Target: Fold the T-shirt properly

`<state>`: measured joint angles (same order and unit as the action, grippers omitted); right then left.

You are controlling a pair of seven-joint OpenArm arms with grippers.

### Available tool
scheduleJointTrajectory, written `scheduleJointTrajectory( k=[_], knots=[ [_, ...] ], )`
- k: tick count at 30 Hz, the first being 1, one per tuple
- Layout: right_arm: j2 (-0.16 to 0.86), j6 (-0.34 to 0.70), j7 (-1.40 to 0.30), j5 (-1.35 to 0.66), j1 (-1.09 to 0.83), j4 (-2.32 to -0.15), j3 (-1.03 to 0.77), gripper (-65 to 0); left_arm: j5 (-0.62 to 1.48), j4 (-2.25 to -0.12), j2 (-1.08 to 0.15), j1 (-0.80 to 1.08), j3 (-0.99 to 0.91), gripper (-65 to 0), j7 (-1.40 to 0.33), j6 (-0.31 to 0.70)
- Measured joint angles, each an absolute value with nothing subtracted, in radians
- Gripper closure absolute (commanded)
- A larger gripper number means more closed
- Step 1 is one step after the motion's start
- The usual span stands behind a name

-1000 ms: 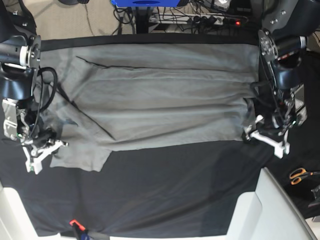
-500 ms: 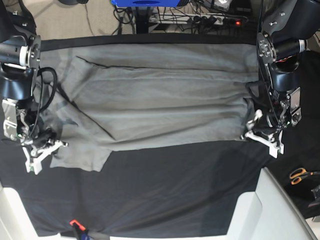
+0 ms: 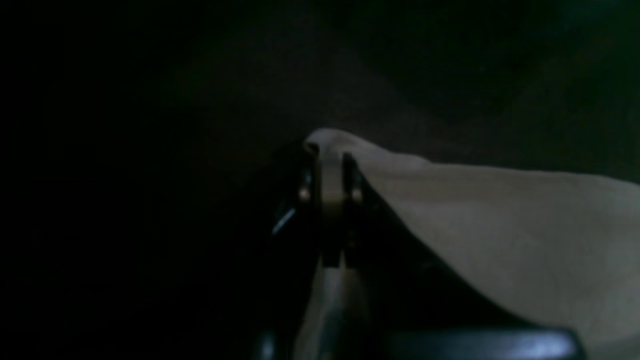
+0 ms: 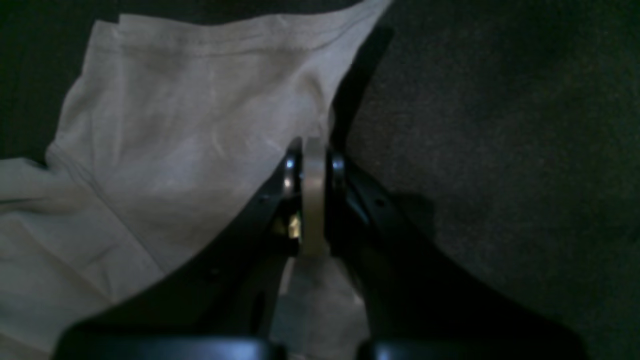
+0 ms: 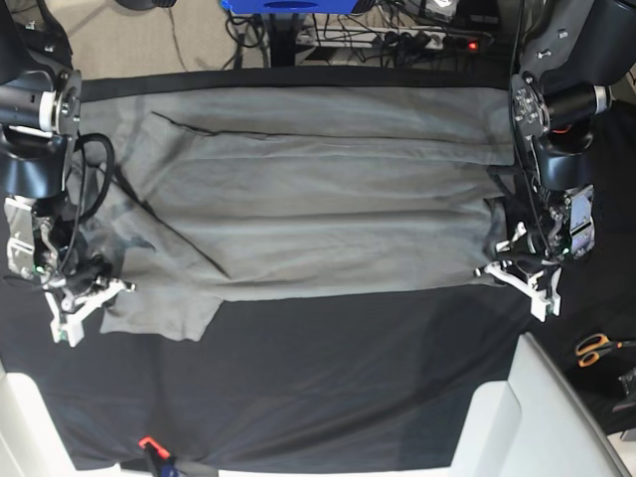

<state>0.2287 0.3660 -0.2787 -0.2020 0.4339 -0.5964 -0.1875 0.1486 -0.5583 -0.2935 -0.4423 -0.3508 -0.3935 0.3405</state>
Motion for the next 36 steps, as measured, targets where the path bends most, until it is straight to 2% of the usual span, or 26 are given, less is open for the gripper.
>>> scheduleJointTrajectory(
  k=[6, 14, 23, 28, 36],
  knots=[
    [0.229, 0.366, -0.279, -0.202, 0.435, -0.670, -0.187, 0.0, 0.149, -0.609, -0.294, -0.442, -0.351, 0.0, -0.402, 0.340],
    [0.229, 0.366, -0.281, -0.202, 0.443, -0.683, -0.186, 0.0, 0.158, -0.799, -0.291, -0.438, -0.350, 0.0, -0.530, 0.344],
    [0.229, 0.367, -0.184, -0.201, 0.453, -0.685, -0.185, 0.0, 0.157, -0.809, -0.290, -0.435, -0.350, 0.0, -0.543, 0.344],
    [0.230, 0.456, -0.184, -0.201, 0.466, -0.685, -0.185, 0.0, 0.157, -0.812, -0.289, -0.434, -0.350, 0.0, -0.543, 0.344],
    [0.234, 0.503, -0.108, -0.199, 0.482, -0.685, -0.156, 0.0, 0.157, -0.830, -0.289, -0.431, -0.350, 0.0, -0.543, 0.344]
  ],
)
